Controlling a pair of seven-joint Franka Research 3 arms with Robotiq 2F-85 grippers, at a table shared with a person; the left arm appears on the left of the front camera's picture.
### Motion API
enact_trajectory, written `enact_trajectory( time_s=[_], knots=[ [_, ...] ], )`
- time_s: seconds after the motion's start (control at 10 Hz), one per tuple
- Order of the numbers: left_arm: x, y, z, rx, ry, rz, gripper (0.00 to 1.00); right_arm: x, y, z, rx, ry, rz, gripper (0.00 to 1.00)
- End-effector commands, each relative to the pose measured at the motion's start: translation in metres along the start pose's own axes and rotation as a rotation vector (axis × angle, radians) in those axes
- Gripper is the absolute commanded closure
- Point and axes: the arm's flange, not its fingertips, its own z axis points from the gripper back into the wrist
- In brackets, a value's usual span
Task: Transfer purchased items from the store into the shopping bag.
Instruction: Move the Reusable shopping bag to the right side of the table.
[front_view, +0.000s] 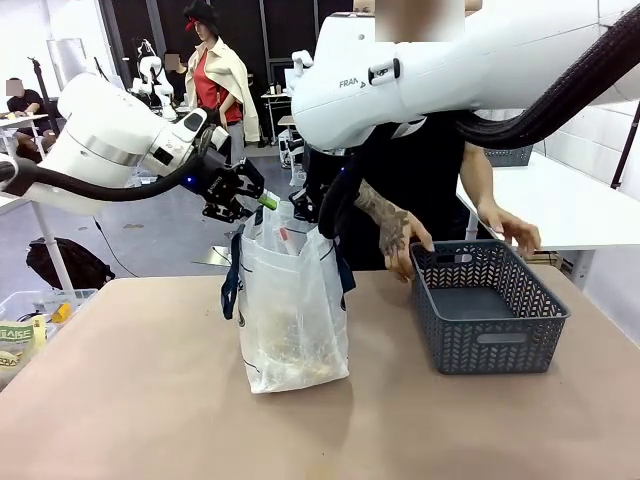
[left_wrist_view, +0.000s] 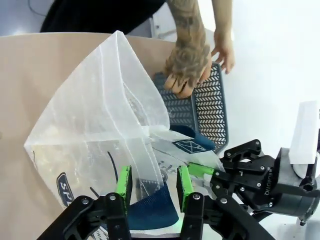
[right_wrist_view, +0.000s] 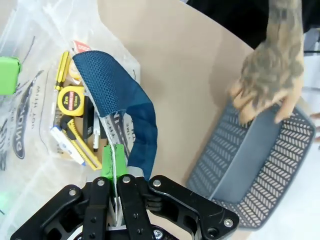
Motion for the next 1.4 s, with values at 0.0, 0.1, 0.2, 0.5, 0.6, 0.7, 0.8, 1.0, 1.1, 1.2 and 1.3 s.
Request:
enact_trajectory(
  time_s=[0.0,0.1,0.2,0.5,0.6,0.7,0.8,1.0,1.1,1.2,1.3],
  knots=[
    [0.006,0.01,0.005,-0.065,0.005,-0.009,0.52,0.012,0.004,-0.002,-0.042,0.026,0.045,1.0],
    [0.006,0.012,0.005,-0.081,0.016,-0.012,0.52,0.015,0.005,-0.004,-0.045,0.034,0.045,1.0],
    [0.005,0.013,0.004,-0.091,0.016,-0.008,0.52,0.018,0.008,-0.006,-0.042,0.035,0.053,1.0],
    [0.007,0.014,0.001,-0.122,0.045,-0.031,0.52,0.026,0.024,-0.01,-0.069,0.043,0.103,1.0],
    [0.006,0.015,0.004,-0.121,0.033,-0.025,0.52,0.028,0.027,-0.011,-0.07,0.039,0.11,1.0],
    [0.007,0.014,0.003,-0.11,0.04,-0.017,0.52,0.027,0.029,-0.012,-0.067,0.034,0.119,1.0],
    [0.008,0.013,-0.001,-0.091,0.034,-0.006,0.52,0.025,0.034,-0.011,-0.069,0.019,0.13,1.0],
    [0.012,0.01,-0.007,-0.065,0.021,0.015,0.52,0.021,0.04,-0.011,-0.077,0.001,0.152,1.0],
    [0.014,0.009,-0.01,-0.042,0.016,0.031,0.52,0.019,0.041,-0.011,-0.075,-0.013,0.159,1.0],
    [0.016,0.007,-0.015,-0.014,0.021,0.056,0.52,0.016,0.043,-0.011,-0.071,-0.028,0.162,1.0],
    [0.021,0.004,-0.021,0.028,0.023,0.071,0.52,0.015,0.042,-0.011,-0.073,-0.032,0.165,1.0]
  ],
)
